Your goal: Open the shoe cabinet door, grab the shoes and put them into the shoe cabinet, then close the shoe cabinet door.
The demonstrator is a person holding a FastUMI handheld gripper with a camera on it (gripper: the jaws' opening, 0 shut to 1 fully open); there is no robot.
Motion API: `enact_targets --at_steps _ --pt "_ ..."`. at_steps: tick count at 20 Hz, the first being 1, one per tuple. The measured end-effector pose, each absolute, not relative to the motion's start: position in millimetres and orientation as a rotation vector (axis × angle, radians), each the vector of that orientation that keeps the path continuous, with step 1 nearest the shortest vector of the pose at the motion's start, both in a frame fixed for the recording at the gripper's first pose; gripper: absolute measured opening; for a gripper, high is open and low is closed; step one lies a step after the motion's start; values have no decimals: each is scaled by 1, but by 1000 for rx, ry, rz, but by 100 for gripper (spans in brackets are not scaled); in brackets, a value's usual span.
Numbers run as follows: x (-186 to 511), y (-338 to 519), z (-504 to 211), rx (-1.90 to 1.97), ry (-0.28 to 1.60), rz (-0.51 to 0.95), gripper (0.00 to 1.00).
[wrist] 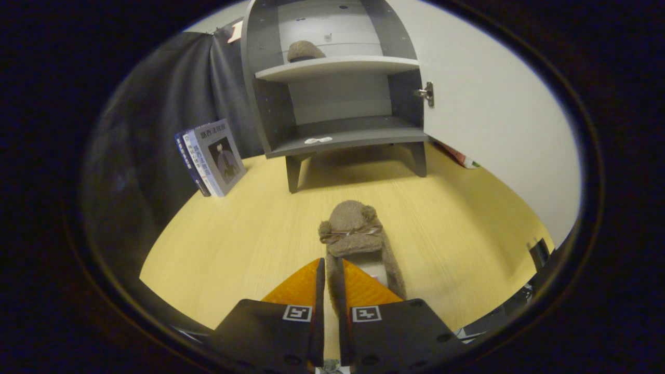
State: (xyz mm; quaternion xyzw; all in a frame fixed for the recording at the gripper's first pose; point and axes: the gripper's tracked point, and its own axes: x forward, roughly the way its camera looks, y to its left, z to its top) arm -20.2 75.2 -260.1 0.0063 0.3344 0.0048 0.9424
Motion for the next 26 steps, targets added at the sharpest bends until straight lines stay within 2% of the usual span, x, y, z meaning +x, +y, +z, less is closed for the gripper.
enact_targets --at_steps 16,18,19,26 --pt "22 78 -320 -147 858 10 17" --pt "16 77 -314 -177 853 8 14" --pt "17 79 -314 -182 856 8 8" --pt "14 79 -299 -161 832 22 4"
